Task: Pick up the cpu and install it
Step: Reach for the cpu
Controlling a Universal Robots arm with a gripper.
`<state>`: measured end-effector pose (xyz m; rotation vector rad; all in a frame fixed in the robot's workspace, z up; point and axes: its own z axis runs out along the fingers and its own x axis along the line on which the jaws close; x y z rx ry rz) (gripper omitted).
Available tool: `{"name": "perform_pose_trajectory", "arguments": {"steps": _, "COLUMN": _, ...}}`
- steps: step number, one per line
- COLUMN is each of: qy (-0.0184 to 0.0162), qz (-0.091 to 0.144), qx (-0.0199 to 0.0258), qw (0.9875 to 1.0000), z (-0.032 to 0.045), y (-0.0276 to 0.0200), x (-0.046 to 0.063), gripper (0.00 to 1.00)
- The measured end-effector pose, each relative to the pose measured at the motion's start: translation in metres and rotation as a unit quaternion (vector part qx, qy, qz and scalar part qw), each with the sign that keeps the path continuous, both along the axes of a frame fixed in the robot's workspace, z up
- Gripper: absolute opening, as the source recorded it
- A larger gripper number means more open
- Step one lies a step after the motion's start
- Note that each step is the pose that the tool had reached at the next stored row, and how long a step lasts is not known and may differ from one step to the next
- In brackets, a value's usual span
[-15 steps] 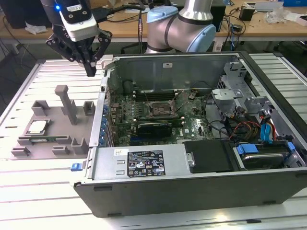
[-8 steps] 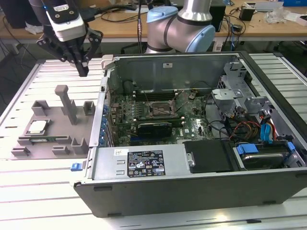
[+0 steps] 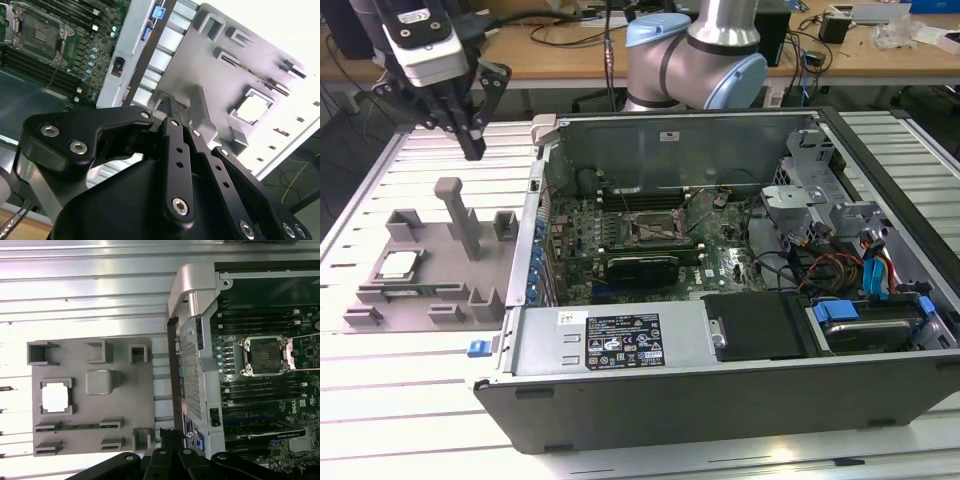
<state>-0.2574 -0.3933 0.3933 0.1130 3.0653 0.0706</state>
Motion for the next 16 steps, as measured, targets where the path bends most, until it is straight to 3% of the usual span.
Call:
{"name": "perform_pose_trajectory", "arguments": {"steps": 3, "qy": -0.0011, "qz": 0.000, "qx": 0.0000, "qw": 1.0000, "z": 0.0000, "y": 0.0002, "x": -0.007, "gripper": 0.11}}
{"name": "perform_pose_trajectory", "arguments": {"steps": 5, "qy": -0.0027, "qz": 0.000, "qx": 0.0000, "qw": 1.0000, "z": 0.0000, "y": 0.0005, "x": -0.018, "gripper": 0.11}}
{"name": "perform_pose_trajectory", "arguments": {"steps": 16, "qy": -0.0065, "qz": 0.000, "qx": 0.0000, "qw": 1.0000, "z": -0.0018, "y": 0.0012, "x": -0.048, "gripper": 0.11}}
